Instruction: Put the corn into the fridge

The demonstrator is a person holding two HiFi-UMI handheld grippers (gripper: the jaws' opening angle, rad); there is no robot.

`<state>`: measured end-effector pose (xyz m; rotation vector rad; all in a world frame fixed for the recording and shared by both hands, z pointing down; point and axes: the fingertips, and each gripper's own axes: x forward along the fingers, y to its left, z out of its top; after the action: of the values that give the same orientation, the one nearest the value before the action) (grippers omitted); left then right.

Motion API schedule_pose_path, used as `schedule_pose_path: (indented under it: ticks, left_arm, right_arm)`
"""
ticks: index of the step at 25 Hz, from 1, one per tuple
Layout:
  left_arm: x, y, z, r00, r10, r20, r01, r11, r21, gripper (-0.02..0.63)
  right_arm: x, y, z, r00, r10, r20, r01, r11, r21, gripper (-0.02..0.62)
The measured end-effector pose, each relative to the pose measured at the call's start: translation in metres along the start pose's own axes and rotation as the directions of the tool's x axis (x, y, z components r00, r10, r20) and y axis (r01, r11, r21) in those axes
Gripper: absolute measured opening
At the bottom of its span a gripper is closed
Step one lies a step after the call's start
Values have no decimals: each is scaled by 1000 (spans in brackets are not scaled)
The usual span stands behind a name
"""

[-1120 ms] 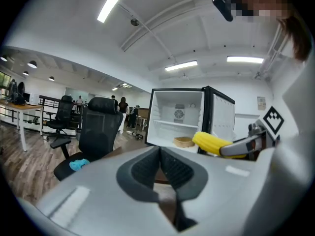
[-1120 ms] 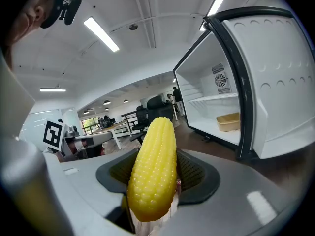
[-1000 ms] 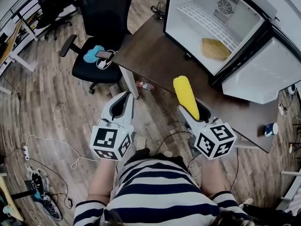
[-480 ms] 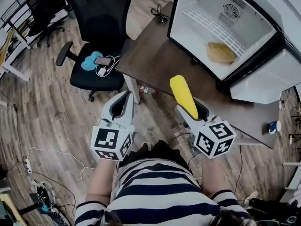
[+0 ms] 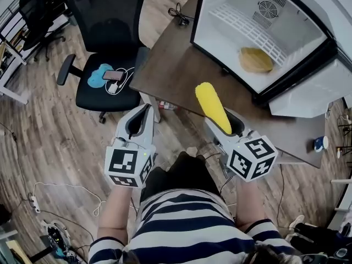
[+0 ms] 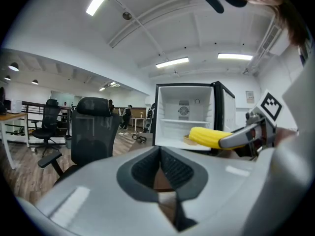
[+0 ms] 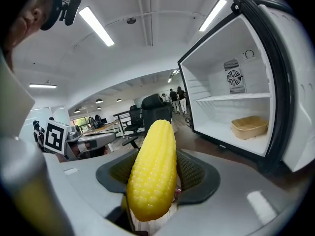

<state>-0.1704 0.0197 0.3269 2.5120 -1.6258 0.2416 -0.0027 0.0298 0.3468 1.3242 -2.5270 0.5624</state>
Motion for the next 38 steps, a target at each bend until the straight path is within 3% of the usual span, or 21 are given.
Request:
schedule_pose_path:
  ticks: [15, 38]
  left_arm:
    - [108, 17, 25, 1000, -13, 6, 13, 1000, -9, 0]
    - [242, 6, 90, 995, -79, 59, 77, 997, 25, 0]
  right_arm:
    - [66, -70, 57, 1000, 22, 9, -22, 999, -24, 242]
    - [115, -169, 171, 995, -37, 97, 46, 995, -88, 242]
